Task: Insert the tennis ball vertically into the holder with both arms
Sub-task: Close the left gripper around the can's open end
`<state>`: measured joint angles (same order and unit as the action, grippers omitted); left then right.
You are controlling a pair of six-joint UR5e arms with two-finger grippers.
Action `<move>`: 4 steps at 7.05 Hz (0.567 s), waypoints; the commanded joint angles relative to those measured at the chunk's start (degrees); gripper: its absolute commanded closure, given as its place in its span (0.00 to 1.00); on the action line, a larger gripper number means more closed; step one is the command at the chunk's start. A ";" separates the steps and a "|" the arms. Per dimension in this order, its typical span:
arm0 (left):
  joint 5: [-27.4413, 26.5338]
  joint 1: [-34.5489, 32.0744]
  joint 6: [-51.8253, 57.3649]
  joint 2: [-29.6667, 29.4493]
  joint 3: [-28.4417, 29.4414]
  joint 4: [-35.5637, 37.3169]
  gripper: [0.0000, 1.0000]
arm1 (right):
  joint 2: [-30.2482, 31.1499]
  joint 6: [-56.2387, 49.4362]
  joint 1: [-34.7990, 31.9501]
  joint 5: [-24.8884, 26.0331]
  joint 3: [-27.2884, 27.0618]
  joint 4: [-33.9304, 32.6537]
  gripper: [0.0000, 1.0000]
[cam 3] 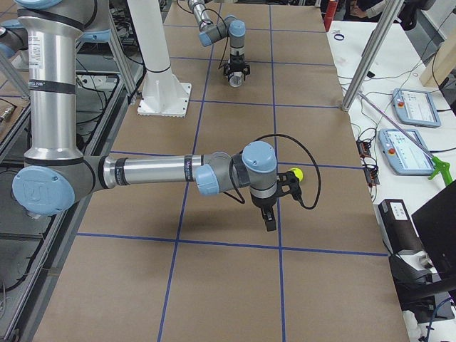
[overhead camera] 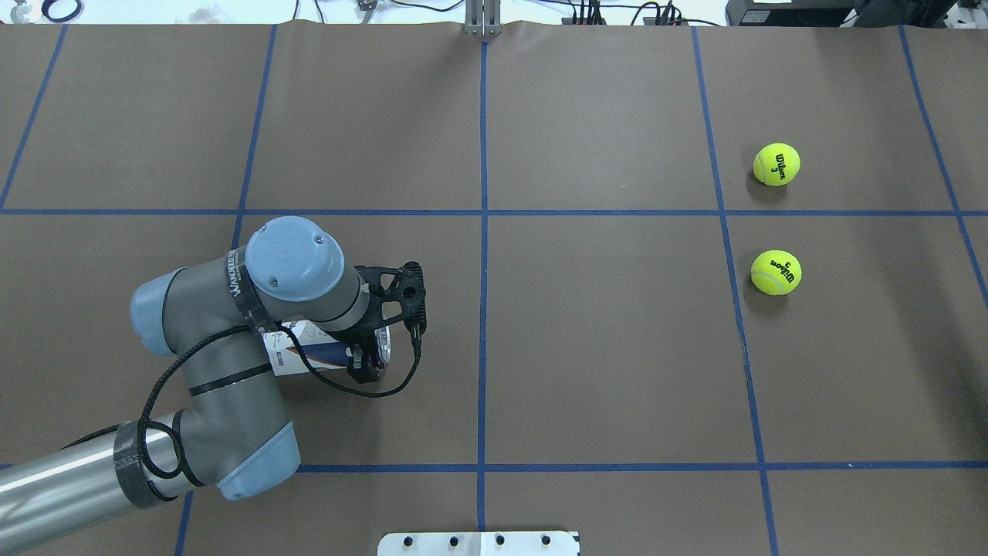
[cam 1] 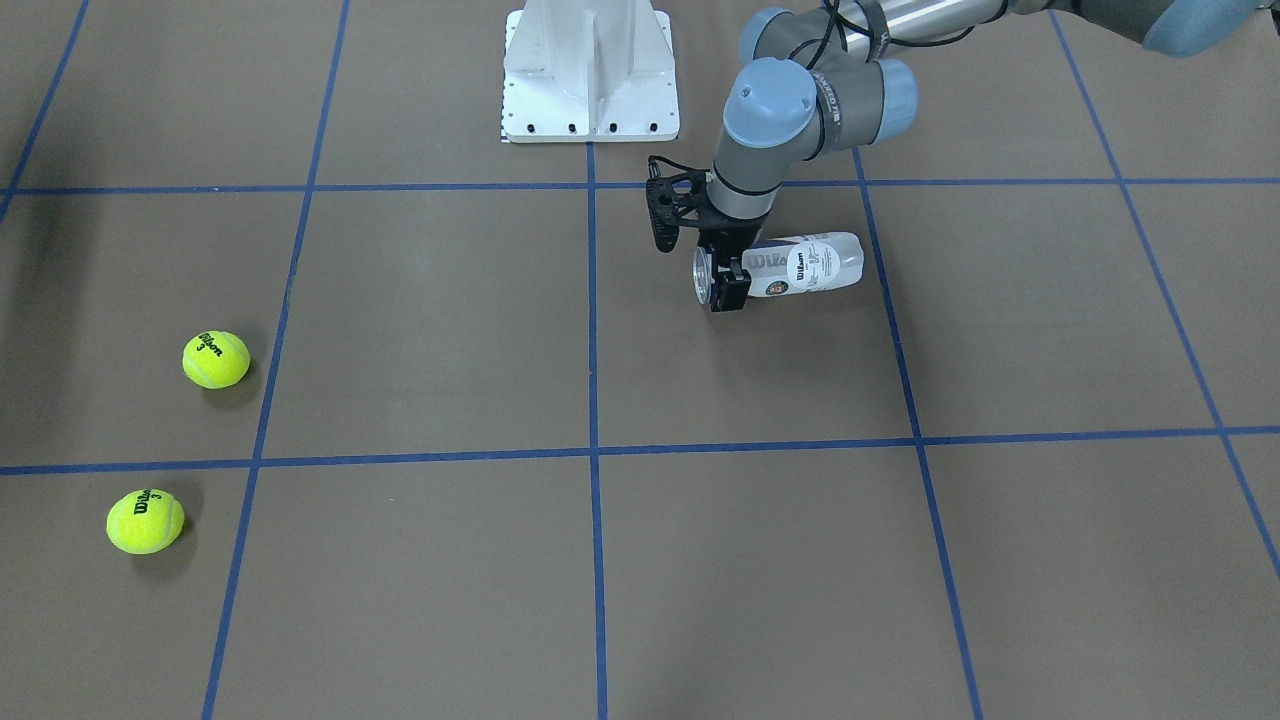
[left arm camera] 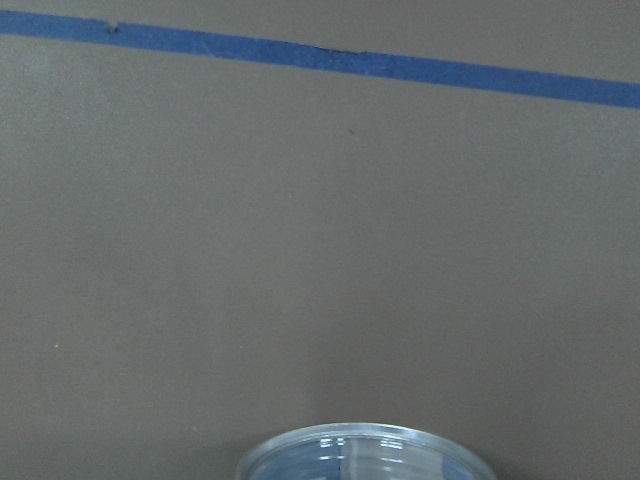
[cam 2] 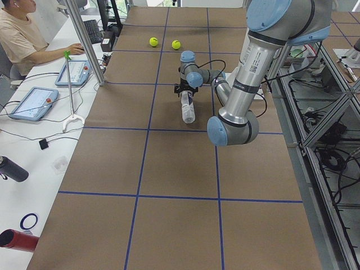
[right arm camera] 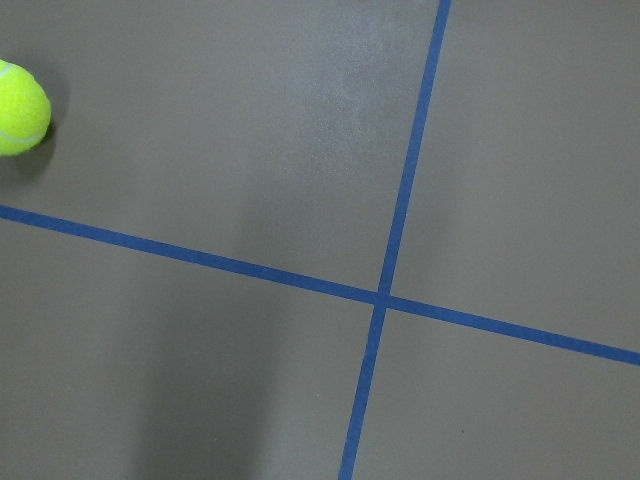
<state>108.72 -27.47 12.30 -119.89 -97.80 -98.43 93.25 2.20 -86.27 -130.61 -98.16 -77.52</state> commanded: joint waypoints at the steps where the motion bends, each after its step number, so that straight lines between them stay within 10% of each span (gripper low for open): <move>1: 0.00 0.40 0.01 -0.17 0.42 -0.01 0.03 | 0.00 0.00 0.05 0.00 0.16 0.00 0.00; 4: -2.62 0.66 0.10 -0.08 0.33 -0.01 0.21 | 0.00 0.00 -0.04 -0.09 0.25 0.00 0.00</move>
<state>107.71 -27.01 12.36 -119.98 -97.47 -98.44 93.25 2.20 -86.24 -130.63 -97.94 -77.52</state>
